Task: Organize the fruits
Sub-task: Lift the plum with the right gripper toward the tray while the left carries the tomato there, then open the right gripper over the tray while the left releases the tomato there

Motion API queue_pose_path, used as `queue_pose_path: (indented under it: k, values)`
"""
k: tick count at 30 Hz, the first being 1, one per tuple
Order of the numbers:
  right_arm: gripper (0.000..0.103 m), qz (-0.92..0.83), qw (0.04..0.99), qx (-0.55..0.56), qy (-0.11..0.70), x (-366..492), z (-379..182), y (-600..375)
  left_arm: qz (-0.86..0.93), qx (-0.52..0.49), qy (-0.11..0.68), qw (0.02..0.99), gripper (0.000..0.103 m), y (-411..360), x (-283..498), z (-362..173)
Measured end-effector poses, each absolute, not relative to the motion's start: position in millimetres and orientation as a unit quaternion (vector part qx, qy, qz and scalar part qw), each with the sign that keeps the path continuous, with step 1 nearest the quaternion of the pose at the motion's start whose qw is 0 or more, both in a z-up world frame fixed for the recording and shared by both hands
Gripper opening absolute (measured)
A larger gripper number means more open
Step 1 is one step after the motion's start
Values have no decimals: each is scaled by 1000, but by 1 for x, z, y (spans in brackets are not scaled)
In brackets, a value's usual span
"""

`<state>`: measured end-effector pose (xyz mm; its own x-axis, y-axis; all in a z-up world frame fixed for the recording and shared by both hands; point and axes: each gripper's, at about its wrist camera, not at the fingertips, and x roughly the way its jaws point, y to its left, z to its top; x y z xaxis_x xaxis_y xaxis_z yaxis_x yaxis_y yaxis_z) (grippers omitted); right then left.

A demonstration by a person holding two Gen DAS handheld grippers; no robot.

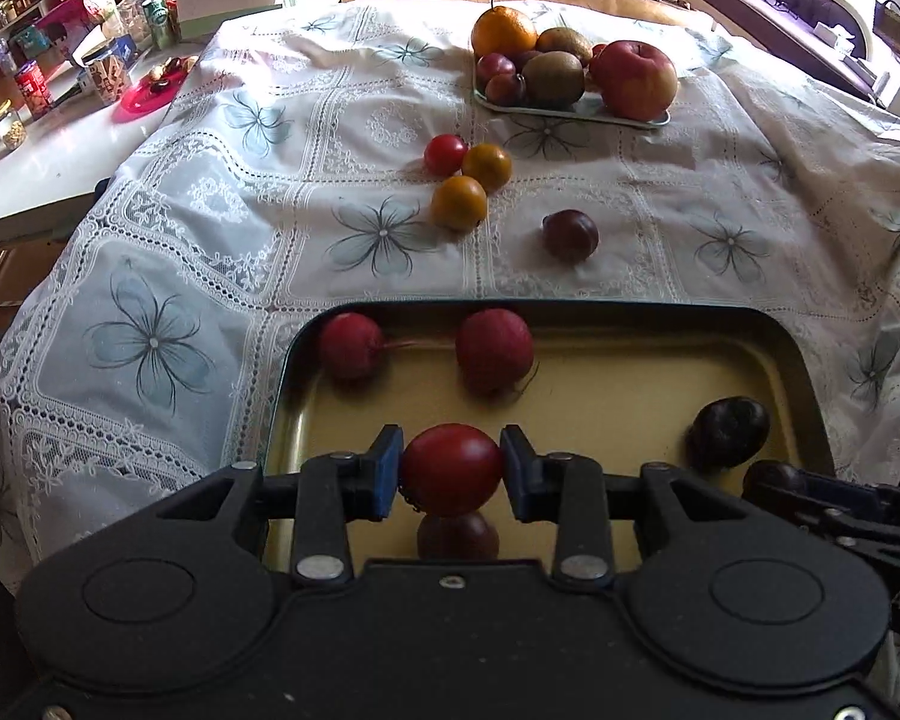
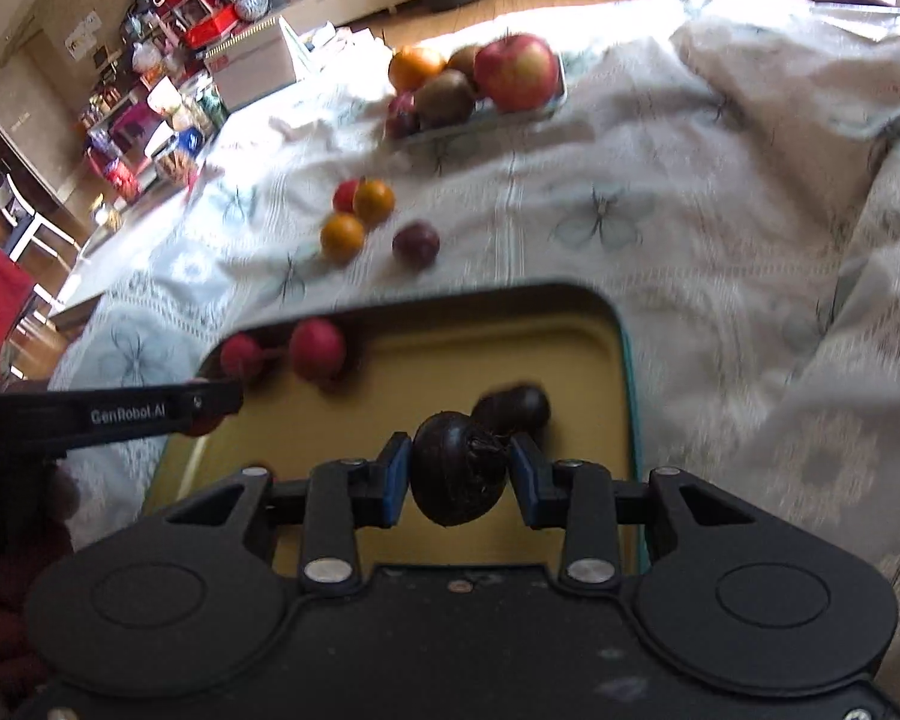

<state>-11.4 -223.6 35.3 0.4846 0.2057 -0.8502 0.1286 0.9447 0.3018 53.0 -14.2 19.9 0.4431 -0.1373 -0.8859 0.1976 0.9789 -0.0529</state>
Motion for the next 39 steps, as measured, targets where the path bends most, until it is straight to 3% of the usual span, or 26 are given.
queue_pose_path:
  k: [33, 39]
  values:
    - [42, 10, 850, 135, 509, -13, 33, -210, -91, 25, 528, 844, 45, -10, 48, 10]
    - [49, 6, 845, 131, 519, -12, 32, -209, -90, 27, 526, 845, 45, -10, 47, 11]
